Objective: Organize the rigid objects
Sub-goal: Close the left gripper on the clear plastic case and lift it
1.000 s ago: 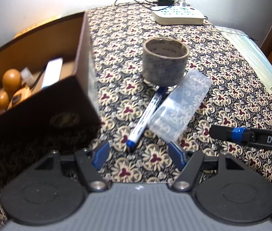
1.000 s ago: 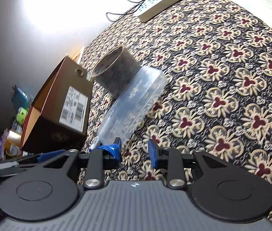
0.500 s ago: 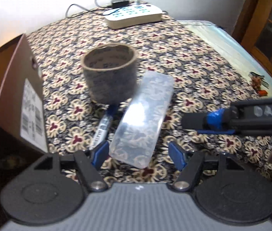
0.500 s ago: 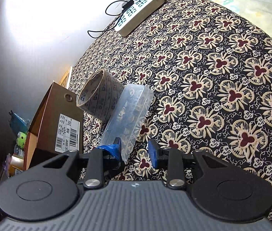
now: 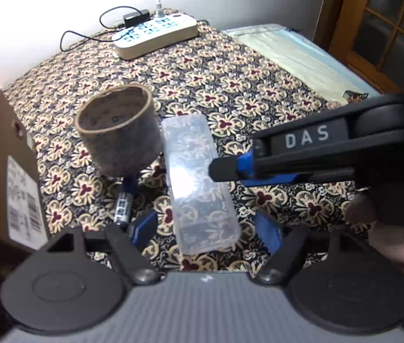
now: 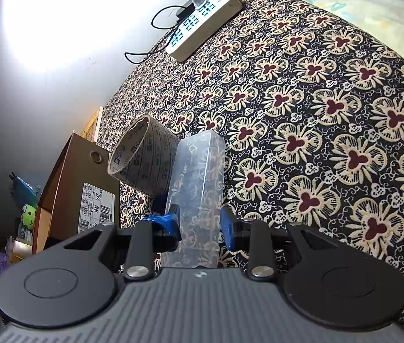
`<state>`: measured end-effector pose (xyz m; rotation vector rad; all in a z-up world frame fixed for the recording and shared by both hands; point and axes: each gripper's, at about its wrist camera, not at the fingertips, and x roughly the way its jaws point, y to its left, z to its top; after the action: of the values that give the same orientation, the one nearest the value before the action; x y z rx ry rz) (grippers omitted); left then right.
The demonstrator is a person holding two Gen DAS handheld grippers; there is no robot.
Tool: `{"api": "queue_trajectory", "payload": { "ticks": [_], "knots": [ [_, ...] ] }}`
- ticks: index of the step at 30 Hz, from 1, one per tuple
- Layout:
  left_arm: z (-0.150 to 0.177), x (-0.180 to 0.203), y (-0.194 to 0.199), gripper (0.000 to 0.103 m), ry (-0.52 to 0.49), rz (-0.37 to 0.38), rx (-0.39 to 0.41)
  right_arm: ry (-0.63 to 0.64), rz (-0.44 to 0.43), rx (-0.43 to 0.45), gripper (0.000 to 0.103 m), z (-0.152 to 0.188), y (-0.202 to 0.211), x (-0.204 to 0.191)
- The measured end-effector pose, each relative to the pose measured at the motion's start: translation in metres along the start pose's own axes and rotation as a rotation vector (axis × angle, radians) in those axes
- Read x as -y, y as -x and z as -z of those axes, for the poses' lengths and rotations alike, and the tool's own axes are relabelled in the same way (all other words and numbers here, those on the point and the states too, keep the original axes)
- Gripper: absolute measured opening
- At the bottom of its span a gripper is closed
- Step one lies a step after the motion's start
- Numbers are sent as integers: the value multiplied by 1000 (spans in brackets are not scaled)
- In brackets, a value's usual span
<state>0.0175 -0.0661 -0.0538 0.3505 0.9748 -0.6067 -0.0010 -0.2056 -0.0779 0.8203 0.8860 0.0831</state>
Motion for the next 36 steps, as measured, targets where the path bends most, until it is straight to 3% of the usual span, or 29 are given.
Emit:
{"api": "queue_trajectory", "payload": {
  "ticks": [4,5,7,11,13,18,21,24,34,36],
  "knots": [
    [2,1,-18,75,19,-4,-38,-19,4,-19,14,1,-7,2],
    [3,0,-20,66,23,5,-45,-16,9,-22,15,2,-7,3],
    [5,0,-21,57,30,16,-50,-22,0,-22,17,5,-6,6],
    [2,1,-21,58,37,33,-36,-28,0,-10,17,3,-5,9],
    [-2,4,-23,66,17,16,-28,-37,-4,-10,18,0,-7,10],
    [-8,1,-31,67,25,2,-34,-87,-49,-24,19,-5,-17,16],
    [-5,0,-28,56,26,13,-32,-114,-72,-45,19,-4,-20,19],
    [2,-4,-22,52,42,27,-28,-69,-69,-49,18,3,-16,15],
    [60,-13,15,53,19,128,-43,18,-88,-135,19,48,2,1],
    [65,-12,17,66,-6,119,-47,23,-76,-121,19,52,1,-1]
  ]
}}
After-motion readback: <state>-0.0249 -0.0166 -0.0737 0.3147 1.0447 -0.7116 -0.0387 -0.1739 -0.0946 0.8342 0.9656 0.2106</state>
